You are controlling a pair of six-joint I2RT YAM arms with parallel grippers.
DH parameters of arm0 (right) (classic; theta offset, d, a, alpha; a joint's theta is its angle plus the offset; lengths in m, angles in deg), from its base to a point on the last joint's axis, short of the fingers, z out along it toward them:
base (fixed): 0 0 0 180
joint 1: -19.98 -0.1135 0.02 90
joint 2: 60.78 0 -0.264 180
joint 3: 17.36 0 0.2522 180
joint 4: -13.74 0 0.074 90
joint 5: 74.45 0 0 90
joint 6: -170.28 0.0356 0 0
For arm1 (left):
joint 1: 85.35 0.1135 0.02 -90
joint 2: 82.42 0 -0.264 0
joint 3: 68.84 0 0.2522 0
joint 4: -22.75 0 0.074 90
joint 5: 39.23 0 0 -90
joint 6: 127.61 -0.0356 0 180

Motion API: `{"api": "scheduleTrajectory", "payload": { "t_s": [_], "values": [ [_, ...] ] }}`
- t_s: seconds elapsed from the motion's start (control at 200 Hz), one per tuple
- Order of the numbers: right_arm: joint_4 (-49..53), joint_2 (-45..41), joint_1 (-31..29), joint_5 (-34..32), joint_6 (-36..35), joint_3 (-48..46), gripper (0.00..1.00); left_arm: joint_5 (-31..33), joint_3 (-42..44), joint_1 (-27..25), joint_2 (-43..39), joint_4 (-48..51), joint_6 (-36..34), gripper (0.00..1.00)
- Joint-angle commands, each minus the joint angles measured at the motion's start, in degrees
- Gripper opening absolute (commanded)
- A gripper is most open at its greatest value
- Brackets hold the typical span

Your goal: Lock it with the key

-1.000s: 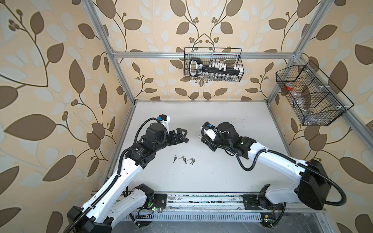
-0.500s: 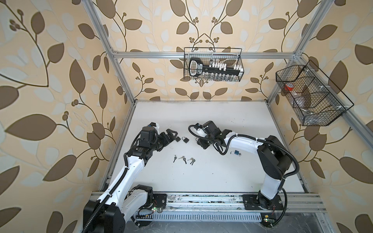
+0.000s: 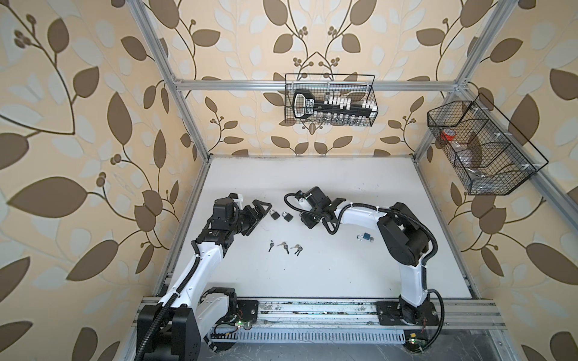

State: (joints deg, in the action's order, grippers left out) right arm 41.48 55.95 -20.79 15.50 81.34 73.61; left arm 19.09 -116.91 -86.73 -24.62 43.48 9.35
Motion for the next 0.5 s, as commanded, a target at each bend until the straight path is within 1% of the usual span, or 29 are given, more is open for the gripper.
{"api": "scheduleTrajectory", "payload": {
  "t_s": [0.0, 0.08, 0.245, 0.38, 0.495],
  "values": [
    [0.8, 2.1, -0.3, -0.6, 0.0, 3.1, 0.02, -2.3, 1.0, 0.8, -1.1, -2.2, 0.2, 0.99],
    [1.2, 3.0, -0.3, -0.3, -0.2, 3.9, 0.09, -2.6, 1.1, 0.9, -1.0, -2.3, 0.2, 0.99],
    [1.9, 4.4, -0.3, 0.6, -0.2, 5.4, 0.12, -3.1, 1.0, 0.9, -0.8, -2.3, 0.1, 0.99],
    [2.6, 5.3, -0.4, 0.9, -0.4, 6.0, 0.19, -3.3, 1.0, 0.9, -0.6, -2.2, 0.0, 0.99],
    [2.7, 5.3, -0.4, 1.7, -0.5, 5.8, 0.22, -3.2, 0.8, 0.9, -0.8, -1.3, -0.5, 0.99]
  ]
}}
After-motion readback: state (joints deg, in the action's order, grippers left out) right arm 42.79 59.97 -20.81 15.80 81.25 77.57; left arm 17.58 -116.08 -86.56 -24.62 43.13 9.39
